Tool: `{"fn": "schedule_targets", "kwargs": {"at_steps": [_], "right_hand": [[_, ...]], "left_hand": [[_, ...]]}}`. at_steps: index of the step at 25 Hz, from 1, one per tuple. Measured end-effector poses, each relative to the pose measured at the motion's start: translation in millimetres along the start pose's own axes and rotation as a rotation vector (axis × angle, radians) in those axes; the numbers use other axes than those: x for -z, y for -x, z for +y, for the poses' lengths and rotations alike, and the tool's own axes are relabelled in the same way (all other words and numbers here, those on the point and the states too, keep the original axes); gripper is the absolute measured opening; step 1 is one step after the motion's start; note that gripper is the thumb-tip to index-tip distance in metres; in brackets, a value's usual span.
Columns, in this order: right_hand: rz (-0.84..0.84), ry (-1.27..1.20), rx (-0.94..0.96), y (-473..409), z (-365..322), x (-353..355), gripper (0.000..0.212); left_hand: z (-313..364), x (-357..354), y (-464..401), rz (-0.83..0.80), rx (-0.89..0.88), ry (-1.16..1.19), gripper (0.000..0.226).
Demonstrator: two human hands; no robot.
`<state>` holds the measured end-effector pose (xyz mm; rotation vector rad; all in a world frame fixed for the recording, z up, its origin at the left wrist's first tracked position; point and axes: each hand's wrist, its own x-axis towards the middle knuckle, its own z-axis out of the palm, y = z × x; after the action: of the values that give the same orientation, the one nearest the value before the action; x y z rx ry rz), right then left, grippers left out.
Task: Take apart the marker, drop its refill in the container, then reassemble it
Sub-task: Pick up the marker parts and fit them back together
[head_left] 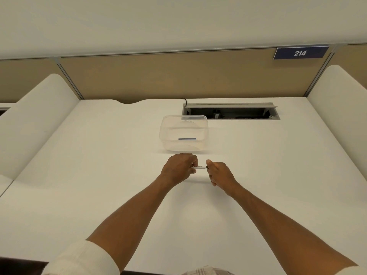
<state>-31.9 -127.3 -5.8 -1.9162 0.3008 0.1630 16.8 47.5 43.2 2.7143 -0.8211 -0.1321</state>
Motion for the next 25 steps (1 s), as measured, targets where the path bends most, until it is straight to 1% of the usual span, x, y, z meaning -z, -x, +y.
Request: {"fn": "schedule_targets", "kwargs": {"at_steps": [2,3,5,7,9,11,13,15,18,20,23,25], "right_hand": [[0.0,-0.012,0.014,2.8,0.9,2.0,0.048],[0.01,0.0,0.05,4.0,1.7,2.8,0.043],[0.021,0.061,0.143,6.2,3.6,3.7,0.027],[0.033,0.161,0.221,7.3,4.5,4.0,0.019],[0.07,0.245,0.251,6.6,4.0,3.3,0.025],[0.098,0.299,0.223,5.9,2.1,1.8,0.036],[0.08,0.239,0.141,5.7,-0.3,0.7,0.044],[0.047,0.105,0.068,5.9,-1.1,1.6,0.046],[0.01,0.012,0.068,8.7,-0.7,4.6,0.038],[0.014,0.028,0.093,8.9,2.0,3.8,0.034],[0.074,0.143,0.117,6.0,3.3,0.1,0.043],[0.064,0.174,0.089,3.5,2.1,-0.7,0.047]], "left_hand": [[-1.6,-0.6,-0.2,-0.001,0.004,-0.008,0.014],[-2.8,-0.6,0.0,-0.003,0.008,-0.013,0.014],[-4.6,-0.6,0.9,-0.003,0.012,-0.023,0.014],[-5.3,-0.8,1.5,-0.007,0.008,-0.024,0.014],[-3.5,-0.8,1.9,-0.009,0.002,-0.013,0.014],[-0.9,0.1,1.6,-0.002,-0.007,-0.009,0.014],[0.7,0.4,0.5,-0.006,-0.011,-0.01,0.013],[1.6,0.2,0.1,-0.014,-0.007,-0.015,0.013],[-0.1,-0.7,-0.7,-0.009,0.0,-0.02,0.013],[-0.2,-0.2,-0.8,-0.01,-0.001,-0.021,0.013],[0.9,0.9,-1.8,-0.009,-0.008,-0.02,0.013],[2.1,1.3,-1.9,-0.015,-0.011,-0.02,0.013]]}}
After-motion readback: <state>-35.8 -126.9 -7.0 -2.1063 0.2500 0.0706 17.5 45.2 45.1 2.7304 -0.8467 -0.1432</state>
